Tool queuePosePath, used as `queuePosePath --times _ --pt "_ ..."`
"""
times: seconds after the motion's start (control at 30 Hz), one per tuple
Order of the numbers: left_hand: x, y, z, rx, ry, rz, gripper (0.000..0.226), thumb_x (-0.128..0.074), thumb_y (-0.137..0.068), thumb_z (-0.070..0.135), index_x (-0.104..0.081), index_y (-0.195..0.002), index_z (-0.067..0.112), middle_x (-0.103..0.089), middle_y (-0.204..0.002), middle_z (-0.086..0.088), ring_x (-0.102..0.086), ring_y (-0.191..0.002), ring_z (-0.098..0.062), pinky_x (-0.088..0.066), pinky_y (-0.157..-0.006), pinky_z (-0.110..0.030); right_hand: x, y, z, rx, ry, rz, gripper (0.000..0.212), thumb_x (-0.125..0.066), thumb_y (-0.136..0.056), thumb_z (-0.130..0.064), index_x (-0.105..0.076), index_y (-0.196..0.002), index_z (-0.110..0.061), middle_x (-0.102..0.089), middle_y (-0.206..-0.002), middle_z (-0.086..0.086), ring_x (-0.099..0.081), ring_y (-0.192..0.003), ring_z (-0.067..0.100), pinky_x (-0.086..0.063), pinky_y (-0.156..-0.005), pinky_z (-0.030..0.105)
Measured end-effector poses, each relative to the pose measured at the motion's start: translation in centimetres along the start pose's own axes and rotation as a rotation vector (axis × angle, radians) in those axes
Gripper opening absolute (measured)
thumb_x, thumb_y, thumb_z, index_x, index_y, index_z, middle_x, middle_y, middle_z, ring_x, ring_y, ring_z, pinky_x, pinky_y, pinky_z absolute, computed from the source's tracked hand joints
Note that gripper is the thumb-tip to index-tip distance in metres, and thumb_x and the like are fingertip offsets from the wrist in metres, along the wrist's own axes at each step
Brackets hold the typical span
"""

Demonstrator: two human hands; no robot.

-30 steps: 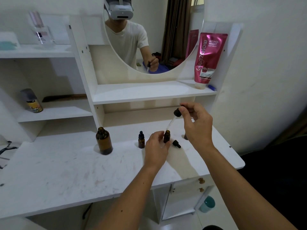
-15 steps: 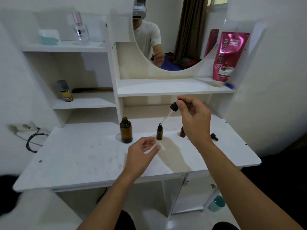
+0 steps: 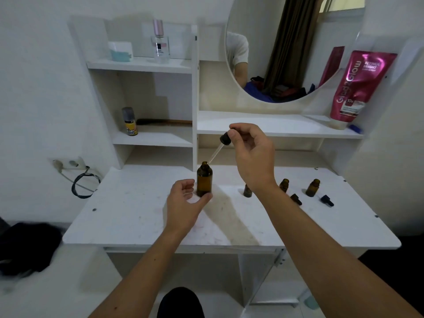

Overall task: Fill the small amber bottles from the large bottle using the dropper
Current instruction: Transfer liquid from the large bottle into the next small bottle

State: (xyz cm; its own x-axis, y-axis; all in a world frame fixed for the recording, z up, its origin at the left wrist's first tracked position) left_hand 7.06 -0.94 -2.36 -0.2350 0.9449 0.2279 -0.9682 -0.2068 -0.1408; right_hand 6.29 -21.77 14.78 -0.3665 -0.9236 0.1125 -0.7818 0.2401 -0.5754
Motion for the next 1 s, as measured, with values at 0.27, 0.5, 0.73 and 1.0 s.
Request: queuePosePath --times 0.27,0.5,0.73,1.0 --pt "-1.1 -1.7 -0.4 -0.008 -0.026 -0.042 0.060 -0.087 -0.083 0.033 -0.058 -0.133 0.021 -0.066 -0.126 0.007 -0.064 -0.111 -0.013 -0.052 -0.095 -0.022 -2.5 -0.6 0.6 0.040 0.068 -0.062 0.016 -0.069 -0.100 -0.015 -0.073 -0.115 -0.012 -0.074 -0.107 -0.004 -0.070 -0.099 0.003 -0.055 -0.090 0.015" --pt "-1.2 -1.9 -0.4 -0.030 0.004 -0.042 0.045 -0.085 -0.085 0.023 -0.060 -0.122 0.025 -0.068 -0.116 0.009 -0.065 -0.106 -0.010 -0.053 -0.095 -0.019 -4.2 -0.5 1.8 0.044 0.117 -0.124 0.014 -0.069 -0.100 -0.014 -0.074 -0.113 -0.012 -0.075 -0.106 -0.002 -0.070 -0.098 0.005 -0.055 -0.089 0.015" --pt "-1.1 -2.0 -0.6 -0.055 -0.003 -0.024 0.046 -0.086 -0.085 0.022 -0.061 -0.125 0.022 -0.070 -0.117 0.009 -0.066 -0.105 -0.007 -0.052 -0.090 -0.013 -6.1 0.3 3.9 0.039 0.217 -0.208 0.012 -0.070 -0.100 -0.016 -0.075 -0.111 -0.016 -0.076 -0.103 -0.002 -0.071 -0.094 0.007 -0.056 -0.088 0.016" --pt "-1.3 -2.1 -0.8 -0.061 -0.026 -0.025 0.048 -0.085 -0.085 0.027 -0.061 -0.126 0.023 -0.069 -0.118 0.010 -0.066 -0.107 -0.008 -0.054 -0.097 -0.021 -6.4 1.6 5.8 0.018 0.250 -0.256 0.017 -0.070 -0.099 -0.017 -0.074 -0.116 -0.016 -0.072 -0.100 -0.010 -0.066 -0.092 -0.004 -0.050 -0.083 0.006"
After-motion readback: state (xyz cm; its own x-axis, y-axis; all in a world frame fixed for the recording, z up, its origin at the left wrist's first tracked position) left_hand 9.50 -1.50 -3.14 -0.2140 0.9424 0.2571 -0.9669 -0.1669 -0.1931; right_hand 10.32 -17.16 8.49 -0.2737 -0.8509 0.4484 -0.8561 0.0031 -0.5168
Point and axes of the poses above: each hand's wrist, its own y-axis away from the middle knuckle, its own x-axis out of the back of the hand, z = x × y, the point moved 10 cm from there along -y, towards the middle knuckle
